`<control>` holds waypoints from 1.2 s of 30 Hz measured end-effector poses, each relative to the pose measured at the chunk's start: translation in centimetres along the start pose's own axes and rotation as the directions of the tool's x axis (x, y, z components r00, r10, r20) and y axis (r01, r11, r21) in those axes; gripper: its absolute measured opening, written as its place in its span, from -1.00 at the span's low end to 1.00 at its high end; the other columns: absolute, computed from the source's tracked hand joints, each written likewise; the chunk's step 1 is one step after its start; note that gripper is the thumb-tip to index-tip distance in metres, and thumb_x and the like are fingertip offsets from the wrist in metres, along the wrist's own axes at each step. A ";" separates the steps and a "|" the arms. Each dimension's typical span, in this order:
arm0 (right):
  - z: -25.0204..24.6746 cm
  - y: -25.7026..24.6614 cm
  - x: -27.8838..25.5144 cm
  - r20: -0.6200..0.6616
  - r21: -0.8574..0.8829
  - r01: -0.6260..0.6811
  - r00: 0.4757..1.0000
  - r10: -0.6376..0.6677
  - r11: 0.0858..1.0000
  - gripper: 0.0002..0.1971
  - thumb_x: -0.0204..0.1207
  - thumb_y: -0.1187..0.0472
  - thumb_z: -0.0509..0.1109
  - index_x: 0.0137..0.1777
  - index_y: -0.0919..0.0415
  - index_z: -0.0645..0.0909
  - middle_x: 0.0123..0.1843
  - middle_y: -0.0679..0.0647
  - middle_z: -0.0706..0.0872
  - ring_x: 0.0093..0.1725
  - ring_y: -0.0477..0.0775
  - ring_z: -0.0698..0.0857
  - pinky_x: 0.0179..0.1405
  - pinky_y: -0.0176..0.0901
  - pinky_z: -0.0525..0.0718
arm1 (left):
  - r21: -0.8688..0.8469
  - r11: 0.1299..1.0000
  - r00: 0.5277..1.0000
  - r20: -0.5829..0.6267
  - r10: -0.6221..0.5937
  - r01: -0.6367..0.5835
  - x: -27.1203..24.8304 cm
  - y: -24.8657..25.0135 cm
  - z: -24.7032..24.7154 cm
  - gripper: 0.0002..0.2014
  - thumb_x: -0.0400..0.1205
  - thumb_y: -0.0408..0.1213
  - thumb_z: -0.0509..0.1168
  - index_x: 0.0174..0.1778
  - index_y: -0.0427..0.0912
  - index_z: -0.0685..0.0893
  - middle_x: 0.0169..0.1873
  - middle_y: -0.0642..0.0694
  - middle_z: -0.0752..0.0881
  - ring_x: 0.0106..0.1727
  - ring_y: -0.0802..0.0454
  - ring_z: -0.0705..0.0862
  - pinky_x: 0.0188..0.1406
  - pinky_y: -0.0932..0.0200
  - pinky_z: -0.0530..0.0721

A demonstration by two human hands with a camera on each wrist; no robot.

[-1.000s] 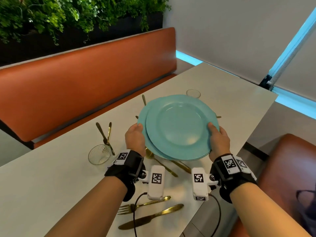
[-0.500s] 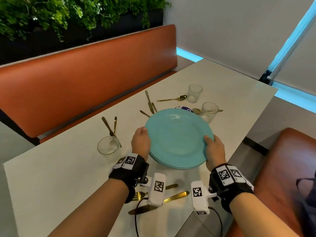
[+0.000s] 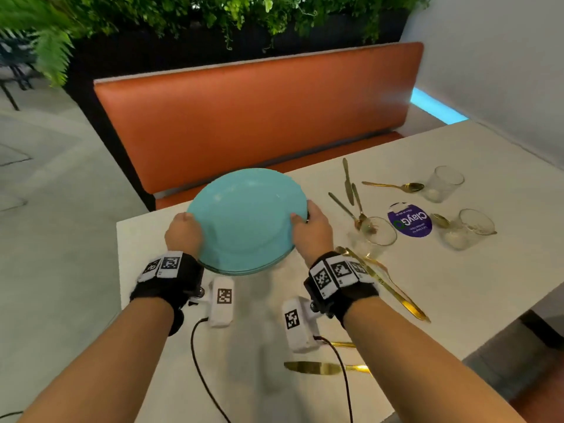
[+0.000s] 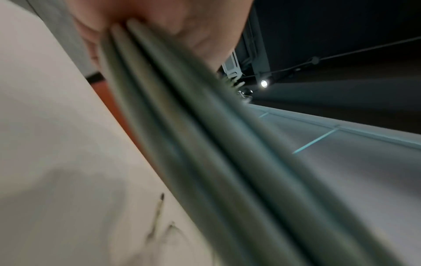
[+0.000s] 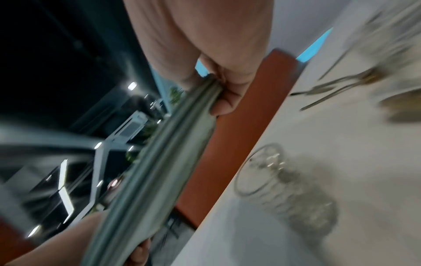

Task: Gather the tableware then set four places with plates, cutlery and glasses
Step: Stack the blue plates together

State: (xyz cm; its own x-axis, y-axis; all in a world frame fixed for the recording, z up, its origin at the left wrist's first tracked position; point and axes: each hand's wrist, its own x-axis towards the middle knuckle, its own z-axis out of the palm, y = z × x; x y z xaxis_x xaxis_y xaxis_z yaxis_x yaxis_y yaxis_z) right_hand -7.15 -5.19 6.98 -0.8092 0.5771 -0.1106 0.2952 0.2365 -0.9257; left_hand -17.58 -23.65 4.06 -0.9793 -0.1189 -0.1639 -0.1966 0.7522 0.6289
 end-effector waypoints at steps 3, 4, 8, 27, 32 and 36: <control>4.9 -1.2 0.5 0.135 -0.133 0.018 0.991 0.000 0.991 -0.62 0.55 0.34 0.20 0.37 0.28 0.47 0.23 0.31 0.59 0.24 0.30 0.59 0.23 0.05 0.60 | 0.079 0.991 0.993 -0.071 -0.099 0.105 2.0 -4.4 -1.3 -0.64 0.71 -0.44 -0.01 0.31 -0.58 0.50 0.26 -0.51 0.58 0.30 -0.46 0.56 0.28 -0.17 0.48; 6.2 -1.2 0.6 0.173 -0.154 0.021 0.985 0.006 0.988 -0.62 0.54 0.36 0.18 0.37 0.28 0.46 0.24 0.31 0.57 0.23 0.31 0.59 0.17 0.00 0.60 | 0.066 0.987 0.986 -0.081 -0.142 0.148 2.4 -5.6 -1.6 -0.63 0.71 -0.43 -0.01 0.31 -0.58 0.50 0.27 -0.52 0.57 0.30 -0.48 0.55 0.29 -0.18 0.48; 10.7 -0.6 0.2 0.305 -0.204 -0.029 0.948 0.091 0.979 -0.48 0.51 0.39 0.16 0.50 0.20 0.36 0.32 0.30 0.55 0.28 0.31 0.58 0.21 -0.04 0.56 | -0.063 0.957 0.953 -0.089 -0.289 0.284 2.7 -9.4 -2.3 -0.59 0.76 -0.34 -0.08 0.39 -0.53 0.45 0.34 -0.54 0.51 0.38 -0.45 0.48 0.36 -0.13 0.39; 14.9 1.8 1.1 0.453 -0.188 -0.258 0.834 0.316 0.948 -0.41 0.49 0.24 0.44 0.50 0.29 0.37 0.49 0.16 0.44 0.44 0.16 0.48 0.10 -0.27 0.39 | -0.169 0.903 0.909 -0.069 -0.411 0.395 3.3 -14.5 -0.3 -0.61 0.73 -0.34 0.02 0.44 -0.45 0.43 0.35 -0.53 0.49 0.36 -0.42 0.48 0.30 -0.09 0.43; 15.6 2.0 1.5 0.455 -0.151 -0.299 0.825 0.335 0.942 -0.33 0.44 0.18 0.49 0.53 0.26 0.34 0.54 0.15 0.38 0.46 0.16 0.45 0.27 -0.16 0.45 | -0.096 0.889 0.886 -0.080 -0.456 0.449 4.0 -14.0 -0.5 -0.60 0.71 -0.38 0.06 0.46 -0.40 0.45 0.37 -0.52 0.43 0.35 -0.41 0.48 0.34 -0.04 0.42; 16.3 1.8 2.0 0.447 -0.085 -0.351 0.823 0.351 0.932 -0.23 0.38 0.17 0.53 0.57 0.25 0.28 0.55 0.11 0.39 0.48 0.15 0.46 0.33 -0.12 0.45 | -0.030 0.885 0.881 -0.084 -0.466 0.465 4.5 -13.8 -0.8 -0.60 0.63 -0.48 0.09 0.40 -0.41 0.50 0.32 -0.49 0.51 0.35 -0.39 0.50 0.31 -0.04 0.46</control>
State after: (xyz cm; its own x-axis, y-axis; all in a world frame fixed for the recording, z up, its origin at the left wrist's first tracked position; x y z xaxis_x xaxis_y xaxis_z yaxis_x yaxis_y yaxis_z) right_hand -16.54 -16.41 -0.79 -0.7895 0.2081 -0.5774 0.6026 0.0839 -0.7936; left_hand -19.36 -35.11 -4.74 -0.7751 -0.5095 -0.3738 -0.6309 0.5908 0.5030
